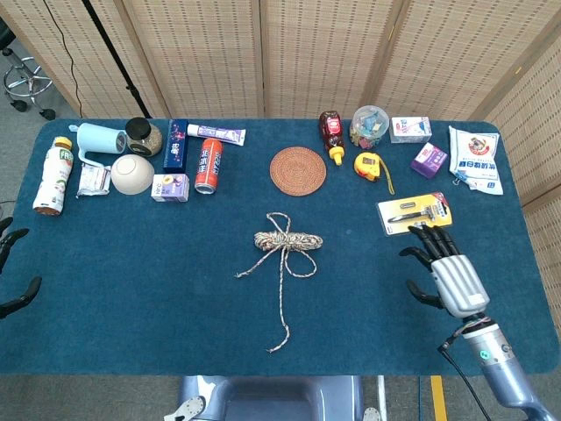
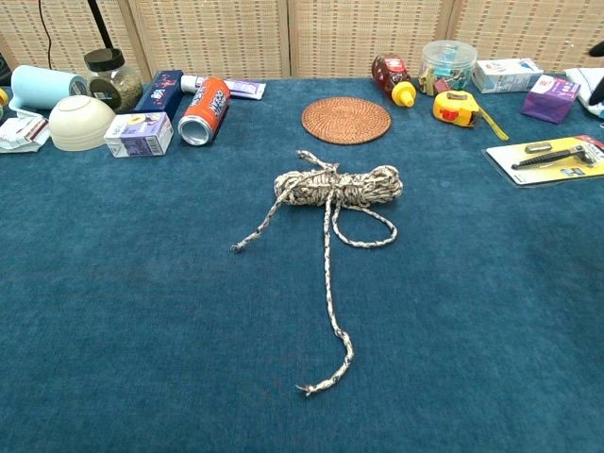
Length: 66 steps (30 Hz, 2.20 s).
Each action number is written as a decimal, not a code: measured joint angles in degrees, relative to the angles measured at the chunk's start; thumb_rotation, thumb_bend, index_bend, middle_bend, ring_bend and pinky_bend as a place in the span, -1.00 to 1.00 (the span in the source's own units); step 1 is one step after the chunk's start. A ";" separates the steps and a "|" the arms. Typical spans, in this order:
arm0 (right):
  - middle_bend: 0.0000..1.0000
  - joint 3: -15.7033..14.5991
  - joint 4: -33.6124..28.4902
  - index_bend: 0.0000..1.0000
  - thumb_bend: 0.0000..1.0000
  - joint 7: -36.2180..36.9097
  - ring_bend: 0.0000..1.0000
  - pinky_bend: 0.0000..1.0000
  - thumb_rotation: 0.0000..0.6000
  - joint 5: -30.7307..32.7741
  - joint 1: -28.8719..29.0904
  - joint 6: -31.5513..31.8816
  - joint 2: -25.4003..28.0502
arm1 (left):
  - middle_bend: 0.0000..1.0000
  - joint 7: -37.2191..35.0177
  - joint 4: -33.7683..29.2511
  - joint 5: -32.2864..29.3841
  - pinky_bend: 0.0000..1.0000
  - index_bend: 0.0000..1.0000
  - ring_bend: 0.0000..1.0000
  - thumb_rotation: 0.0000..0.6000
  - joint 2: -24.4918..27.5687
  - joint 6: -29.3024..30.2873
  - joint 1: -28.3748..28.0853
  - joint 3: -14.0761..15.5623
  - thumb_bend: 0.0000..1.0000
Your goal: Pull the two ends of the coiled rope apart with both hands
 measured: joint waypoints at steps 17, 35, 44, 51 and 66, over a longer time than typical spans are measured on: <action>-0.75 -0.58 1.65 -0.22 -0.25 0.99 -1.00 -1.00 1.00 -7.50 15.34 -15.16 -7.45 | -0.84 -0.10 -1.64 -0.76 -1.00 -0.67 -0.89 1.00 2.76 0.12 0.05 -0.27 -0.41; -0.68 -3.64 10.93 -0.12 -0.26 0.01 -1.00 -1.00 1.00 -10.66 23.98 -21.74 -18.97 | -0.84 0.05 -1.86 -1.32 -1.00 -0.67 -0.89 1.00 3.03 -0.48 -0.18 0.00 -0.41; -0.65 -4.90 15.34 -0.10 -0.21 0.18 -0.99 -1.00 1.00 -11.53 26.31 -21.96 -23.66 | -0.84 -1.06 -1.03 -1.65 -1.00 -0.67 -0.89 1.00 3.43 0.30 0.63 0.28 -0.41; -0.64 -5.39 18.39 -0.08 -0.21 0.34 -0.99 -1.00 1.00 -11.26 27.05 -20.71 -26.57 | -0.85 -2.26 -0.15 -1.94 -1.00 -0.67 -0.89 1.00 3.63 0.66 1.19 0.49 -0.41; -0.62 -8.01 26.30 -0.06 -0.21 0.16 -0.98 -1.00 1.00 -12.57 27.69 -16.97 -30.93 | -0.84 -3.45 0.56 -2.04 -1.00 -0.67 -0.89 1.00 3.98 1.09 1.85 0.77 -0.41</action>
